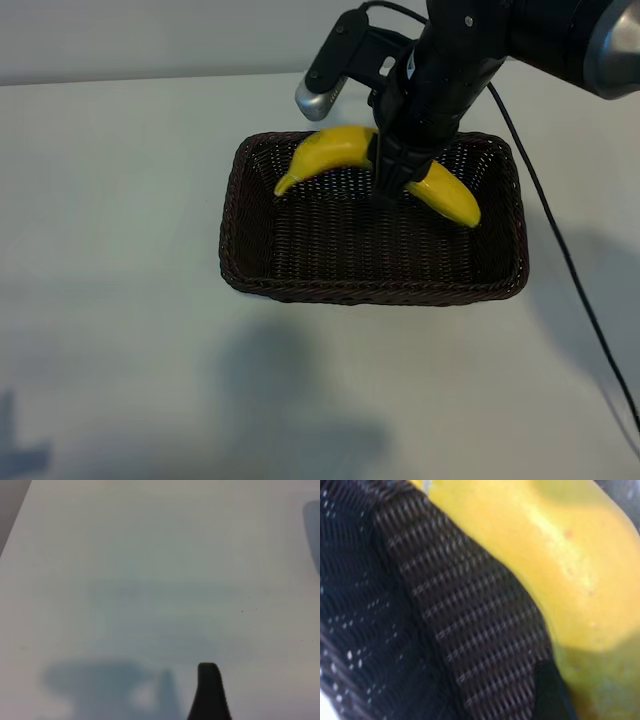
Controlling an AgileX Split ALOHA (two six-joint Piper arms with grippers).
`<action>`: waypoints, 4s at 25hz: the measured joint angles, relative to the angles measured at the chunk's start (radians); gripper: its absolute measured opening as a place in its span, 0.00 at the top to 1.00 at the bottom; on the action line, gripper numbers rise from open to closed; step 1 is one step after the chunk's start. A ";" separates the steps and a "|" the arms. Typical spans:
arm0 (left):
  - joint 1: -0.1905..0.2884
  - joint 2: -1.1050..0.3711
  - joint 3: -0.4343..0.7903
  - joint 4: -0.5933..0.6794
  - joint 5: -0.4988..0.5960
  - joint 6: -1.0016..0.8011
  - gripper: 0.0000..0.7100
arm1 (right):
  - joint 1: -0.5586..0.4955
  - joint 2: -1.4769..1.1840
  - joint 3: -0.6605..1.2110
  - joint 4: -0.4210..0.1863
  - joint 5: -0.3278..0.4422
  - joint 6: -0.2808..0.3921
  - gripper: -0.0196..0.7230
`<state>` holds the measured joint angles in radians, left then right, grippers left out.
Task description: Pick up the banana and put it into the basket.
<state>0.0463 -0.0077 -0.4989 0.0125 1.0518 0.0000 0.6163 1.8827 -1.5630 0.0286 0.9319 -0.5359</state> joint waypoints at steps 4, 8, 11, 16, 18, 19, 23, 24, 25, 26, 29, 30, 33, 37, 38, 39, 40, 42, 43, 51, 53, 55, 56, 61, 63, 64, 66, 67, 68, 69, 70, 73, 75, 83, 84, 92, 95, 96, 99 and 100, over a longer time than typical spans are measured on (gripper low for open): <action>0.000 0.000 0.000 0.000 0.000 0.000 0.21 | 0.000 0.013 0.000 0.003 -0.052 0.000 0.41; 0.000 0.000 0.000 0.000 0.000 0.000 0.21 | 0.000 0.077 0.000 0.004 -0.077 0.000 0.41; 0.000 0.000 0.000 0.000 0.000 0.000 0.21 | 0.000 0.135 0.000 0.004 -0.077 0.000 0.41; 0.000 0.000 0.000 0.000 0.000 0.000 0.21 | 0.000 0.175 0.000 0.004 -0.061 0.000 0.41; 0.000 0.000 0.000 0.000 0.000 0.000 0.21 | 0.000 0.177 0.000 0.004 -0.051 0.000 0.41; 0.000 0.000 0.000 0.000 0.000 0.000 0.21 | 0.000 0.177 0.000 0.004 -0.046 0.000 0.41; 0.000 0.000 0.000 0.000 0.000 0.000 0.21 | 0.000 0.177 0.000 0.011 -0.023 -0.001 0.41; 0.000 0.000 0.000 0.000 0.000 0.000 0.21 | 0.000 0.177 0.000 0.019 -0.016 -0.001 0.40; 0.000 0.000 0.000 0.000 0.000 0.000 0.21 | 0.000 0.177 0.000 0.027 -0.012 -0.002 0.38; 0.000 0.000 0.000 0.000 0.000 0.000 0.21 | 0.000 0.177 0.000 0.030 -0.010 -0.002 0.36; 0.000 0.000 0.000 0.000 0.000 0.000 0.21 | 0.000 0.177 0.000 0.030 -0.010 -0.002 0.28; 0.000 0.000 0.000 0.000 0.000 0.000 0.21 | 0.000 0.177 0.000 0.030 -0.010 -0.002 0.25; 0.000 0.000 0.000 0.000 0.000 0.000 0.21 | 0.000 0.177 0.000 0.031 -0.005 0.006 0.21; 0.000 0.000 0.000 0.000 0.000 0.000 0.21 | 0.000 0.165 0.000 0.033 0.020 0.044 0.21; 0.000 0.000 0.000 0.000 0.000 0.000 0.21 | 0.000 0.160 0.000 0.034 0.022 0.058 0.21; 0.000 0.000 0.000 0.000 0.000 0.000 0.21 | 0.000 0.154 0.000 0.034 0.024 0.075 0.21; 0.000 0.000 0.000 0.000 0.000 0.000 0.21 | 0.000 0.149 0.000 0.034 0.026 0.094 0.21; 0.000 0.000 0.000 0.000 0.000 0.000 0.21 | 0.000 0.136 -0.002 0.034 0.033 0.127 0.21; 0.000 0.000 0.000 0.000 0.000 0.000 0.21 | 0.000 0.129 -0.009 0.034 0.041 0.144 0.21; 0.000 0.000 0.000 0.000 0.000 0.000 0.21 | 0.000 0.094 -0.079 0.039 0.097 0.199 0.21; 0.000 0.000 0.000 0.000 0.000 0.000 0.21 | 0.000 0.092 -0.081 0.028 0.102 0.201 0.21; 0.000 0.000 0.000 0.001 0.000 0.000 0.21 | -0.002 0.091 -0.081 0.006 0.112 0.214 0.21; 0.000 0.000 0.000 0.001 0.000 0.000 0.21 | -0.006 0.091 -0.084 -0.005 0.116 0.234 0.21; 0.000 0.000 0.000 0.001 0.000 0.000 0.21 | -0.057 0.090 -0.091 -0.029 0.125 0.365 0.21; 0.000 0.000 0.000 0.001 0.000 0.000 0.21 | -0.092 0.090 -0.092 -0.029 0.136 0.407 0.21; 0.000 0.000 0.000 0.001 0.000 0.000 0.21 | -0.107 0.090 -0.093 -0.023 0.149 0.424 0.21; 0.000 0.000 0.000 0.001 0.000 0.000 0.21 | -0.145 0.090 -0.104 -0.022 0.184 0.440 0.21; 0.000 0.000 0.000 0.001 0.000 0.000 0.21 | -0.160 0.090 -0.111 -0.022 0.201 0.444 0.21; 0.000 0.000 0.000 0.001 0.000 0.000 0.21 | -0.178 0.090 -0.121 -0.021 0.218 0.449 0.21; 0.000 0.000 0.000 0.001 0.000 0.000 0.21 | -0.195 0.090 -0.129 -0.021 0.229 0.454 0.21; 0.000 0.000 0.000 0.001 0.000 0.000 0.21 | -0.212 0.090 -0.138 -0.020 0.231 0.458 0.21; 0.000 0.000 0.000 0.001 0.000 0.000 0.21 | -0.258 0.090 -0.154 -0.019 0.236 0.465 0.21; 0.000 0.000 0.000 0.001 0.000 0.000 0.21 | -0.289 0.090 -0.159 -0.019 0.237 0.468 0.21; 0.000 0.000 0.000 0.001 0.000 0.000 0.21 | -0.493 0.090 -0.159 -0.020 0.237 0.524 0.21; 0.000 0.000 0.000 0.001 0.000 0.000 0.21 | -0.523 0.090 -0.159 -0.019 0.238 0.536 0.21; 0.000 0.000 0.000 0.001 0.000 0.000 0.21 | -0.642 0.090 -0.159 -0.029 0.283 0.546 0.21; 0.000 0.000 0.000 0.001 0.000 0.000 0.21 | -0.643 0.090 -0.159 -0.029 0.283 0.543 0.21; 0.000 0.000 0.000 0.001 0.000 0.000 0.21 | -0.643 0.090 -0.159 -0.029 0.284 0.543 0.21; 0.000 0.000 0.000 -0.001 0.000 0.000 0.21 | -0.643 0.090 -0.159 -0.029 0.285 0.536 0.21; 0.000 0.000 0.000 -0.003 0.000 0.000 0.21 | -0.643 0.090 -0.158 -0.029 0.285 0.536 0.21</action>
<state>0.0463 -0.0077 -0.4989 0.0097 1.0518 0.0000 -0.0267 1.9725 -1.7205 0.0000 1.2169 0.0000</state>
